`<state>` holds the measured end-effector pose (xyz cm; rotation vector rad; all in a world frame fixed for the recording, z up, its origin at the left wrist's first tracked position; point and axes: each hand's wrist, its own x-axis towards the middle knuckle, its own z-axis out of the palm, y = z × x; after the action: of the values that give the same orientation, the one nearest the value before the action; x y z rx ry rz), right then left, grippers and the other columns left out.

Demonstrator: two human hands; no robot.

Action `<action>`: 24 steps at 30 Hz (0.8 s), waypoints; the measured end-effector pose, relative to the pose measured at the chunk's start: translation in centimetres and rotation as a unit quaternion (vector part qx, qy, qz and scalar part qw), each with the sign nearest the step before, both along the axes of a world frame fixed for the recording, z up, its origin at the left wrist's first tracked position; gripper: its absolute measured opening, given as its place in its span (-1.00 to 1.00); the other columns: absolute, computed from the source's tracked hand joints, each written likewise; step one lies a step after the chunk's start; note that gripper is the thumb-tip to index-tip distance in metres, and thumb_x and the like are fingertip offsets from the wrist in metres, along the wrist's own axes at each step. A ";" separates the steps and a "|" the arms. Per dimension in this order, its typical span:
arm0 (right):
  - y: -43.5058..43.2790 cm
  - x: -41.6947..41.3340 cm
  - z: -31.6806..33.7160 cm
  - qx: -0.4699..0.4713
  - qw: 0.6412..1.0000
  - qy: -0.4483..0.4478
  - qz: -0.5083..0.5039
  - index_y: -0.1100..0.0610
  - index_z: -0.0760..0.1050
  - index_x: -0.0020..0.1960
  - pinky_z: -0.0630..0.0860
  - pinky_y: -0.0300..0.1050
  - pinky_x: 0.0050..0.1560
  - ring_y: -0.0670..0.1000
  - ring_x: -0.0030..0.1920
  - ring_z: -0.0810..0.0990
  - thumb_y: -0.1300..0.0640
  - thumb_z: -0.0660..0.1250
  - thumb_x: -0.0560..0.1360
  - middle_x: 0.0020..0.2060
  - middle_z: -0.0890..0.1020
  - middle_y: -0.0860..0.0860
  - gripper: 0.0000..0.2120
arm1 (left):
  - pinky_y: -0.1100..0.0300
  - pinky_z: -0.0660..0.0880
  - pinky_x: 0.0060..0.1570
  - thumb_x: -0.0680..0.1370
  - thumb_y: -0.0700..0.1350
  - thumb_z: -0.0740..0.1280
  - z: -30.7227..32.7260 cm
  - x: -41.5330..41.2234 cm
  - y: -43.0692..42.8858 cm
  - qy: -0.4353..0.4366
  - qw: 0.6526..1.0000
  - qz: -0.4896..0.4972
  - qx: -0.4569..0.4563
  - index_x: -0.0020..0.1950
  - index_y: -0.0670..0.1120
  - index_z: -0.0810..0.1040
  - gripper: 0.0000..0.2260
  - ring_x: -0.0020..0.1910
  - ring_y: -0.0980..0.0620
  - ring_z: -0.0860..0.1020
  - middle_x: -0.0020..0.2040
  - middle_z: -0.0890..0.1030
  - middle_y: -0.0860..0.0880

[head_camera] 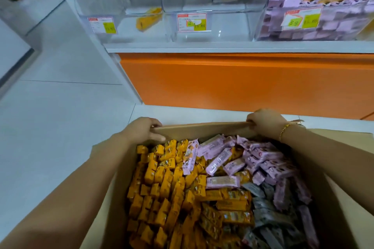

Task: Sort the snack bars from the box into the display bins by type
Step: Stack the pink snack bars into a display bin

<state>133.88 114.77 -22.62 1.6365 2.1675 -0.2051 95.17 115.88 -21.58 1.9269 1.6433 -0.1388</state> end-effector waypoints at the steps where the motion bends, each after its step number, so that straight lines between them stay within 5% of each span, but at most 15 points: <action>1: -0.2 1.3 -0.1 0.019 1.000 0.008 -0.017 0.04 0.52 0.09 0.49 -0.12 -0.14 0.08 -0.03 0.58 0.06 0.23 0.55 -0.02 0.62 0.03 -0.83 | 0.12 0.47 0.04 0.46 -0.02 0.43 -0.6 0.4 0.3 0.045 0.998 -0.024 0.035 0.14 -0.01 0.59 -0.73 0.05 -0.02 0.55 0.09 0.62 -0.01; 4: -0.2 4.0 -0.8 0.114 0.990 0.033 -0.070 0.04 0.52 0.07 0.49 -0.11 -0.14 0.11 -0.01 0.60 -0.01 0.23 0.57 0.00 0.62 0.04 -0.82 | 0.12 0.44 -0.02 0.54 -0.05 0.32 -1.5 1.5 1.4 0.127 0.981 -0.028 0.142 0.10 -0.03 0.59 -0.83 0.06 -0.05 0.55 0.05 0.64 -0.04; 13: 6.0 6.9 -0.3 0.187 0.973 0.020 -0.135 0.11 0.53 0.11 0.43 -0.12 -0.17 0.13 -0.04 0.61 0.01 0.19 0.60 -0.01 0.62 0.09 -0.77 | 0.14 0.35 -0.21 0.60 -0.04 0.26 -1.7 6.2 9.6 0.112 0.968 0.016 0.223 0.16 -0.10 0.56 -0.79 0.03 -0.14 0.56 0.03 0.63 -0.14; 18: 8.2 8.0 0.2 0.293 0.928 0.131 -0.190 0.15 0.55 0.11 0.49 -0.01 -0.19 0.22 -0.08 0.60 0.22 0.29 0.52 -0.04 0.62 0.18 -0.81 | 0.04 0.46 -0.07 0.59 -0.14 0.28 -2.1 8.8 13.1 -0.022 0.946 0.161 0.280 0.15 -0.11 0.58 -0.82 0.06 -0.17 0.57 0.07 0.63 -0.16; 24: 4.2 7.1 0.6 0.220 0.953 0.135 -0.160 0.16 0.40 0.22 0.52 0.03 -0.18 0.21 -0.05 0.58 0.11 0.31 0.53 0.04 0.56 0.16 -0.70 | 0.05 0.42 0.01 0.50 -0.17 0.39 -2.5 11.9 8.3 -0.081 0.942 0.125 0.301 0.14 -0.15 0.46 -0.75 0.16 -0.13 0.44 0.14 0.46 -0.15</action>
<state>140.93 118.93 -22.06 2.3360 2.2421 -0.0368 107.08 124.16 -24.10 2.0454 1.9442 0.6816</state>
